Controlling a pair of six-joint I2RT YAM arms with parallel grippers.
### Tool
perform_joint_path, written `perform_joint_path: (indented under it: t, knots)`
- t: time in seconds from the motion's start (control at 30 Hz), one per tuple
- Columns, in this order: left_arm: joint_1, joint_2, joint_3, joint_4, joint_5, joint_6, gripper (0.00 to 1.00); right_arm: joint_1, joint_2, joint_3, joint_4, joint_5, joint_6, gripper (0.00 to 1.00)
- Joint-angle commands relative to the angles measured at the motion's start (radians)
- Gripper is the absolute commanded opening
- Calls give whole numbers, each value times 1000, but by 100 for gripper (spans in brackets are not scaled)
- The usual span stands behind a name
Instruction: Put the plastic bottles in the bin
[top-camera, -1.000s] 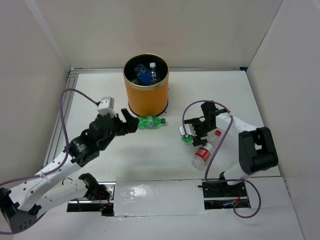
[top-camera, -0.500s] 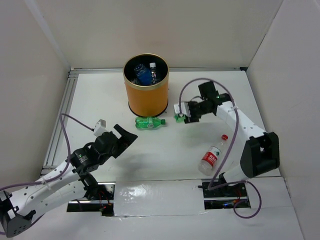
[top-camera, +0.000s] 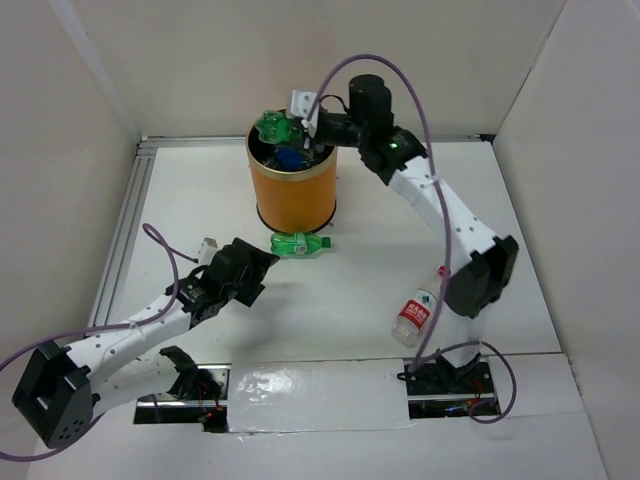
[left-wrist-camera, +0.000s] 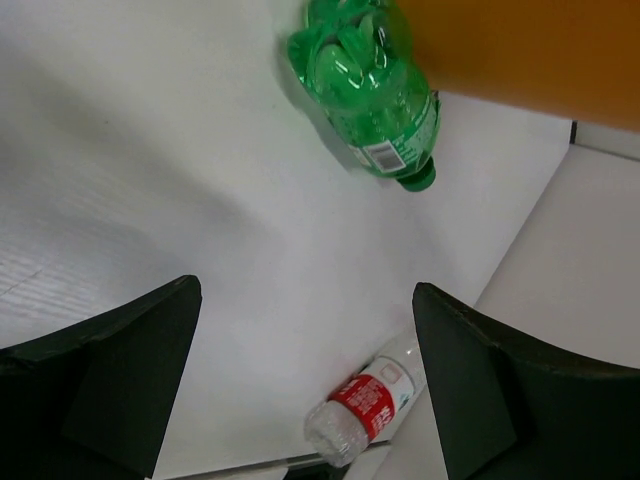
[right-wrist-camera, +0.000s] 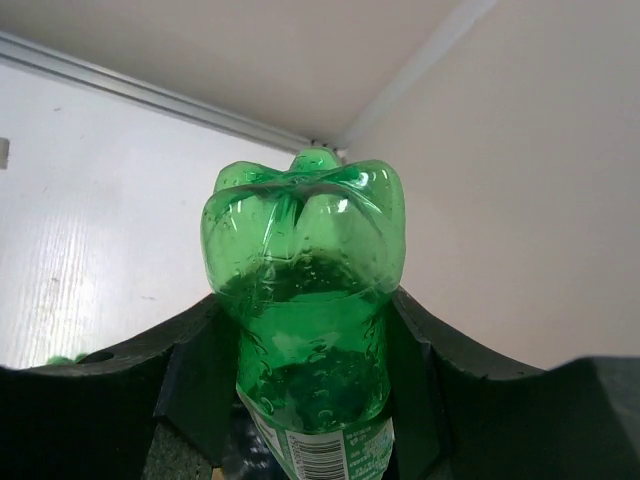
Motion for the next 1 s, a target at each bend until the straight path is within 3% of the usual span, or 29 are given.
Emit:
perform_joint_path:
  t: [0.0, 0.1, 0.17, 0.37, 0.53, 0.7, 0.87, 0.93, 0.97]
  knots:
    - [59, 46, -5, 126, 54, -45, 100, -1, 192, 128, 30, 74, 159, 58]
    - [95, 108, 15, 140, 65, -64, 100, -36, 299, 278, -17, 64, 269, 92]
    - [105, 141, 24, 174, 86, -73, 100, -53, 310, 326, -33, 37, 302, 99]
    - [152, 314, 86, 215, 129, -119, 100, -142, 74, 141, -5, -23, 352, 99]
    - [186, 449, 129, 326, 162, -177, 100, -269, -224, -190, -71, -109, 311, 99]
    - [197, 595, 232, 316, 197, -167, 100, -361, -482, -586, -195, -136, 140, 99]
    - [206, 690, 264, 364, 209, -188, 100, -436, -734, -845, -402, -101, -17, 99]
    - [206, 730, 305, 326, 209, -188, 97, -455, -794, -950, -473, -57, -134, 99]
    - [206, 774, 333, 300, 220, -177, 91, -470, -855, -997, -601, -35, -286, 99]
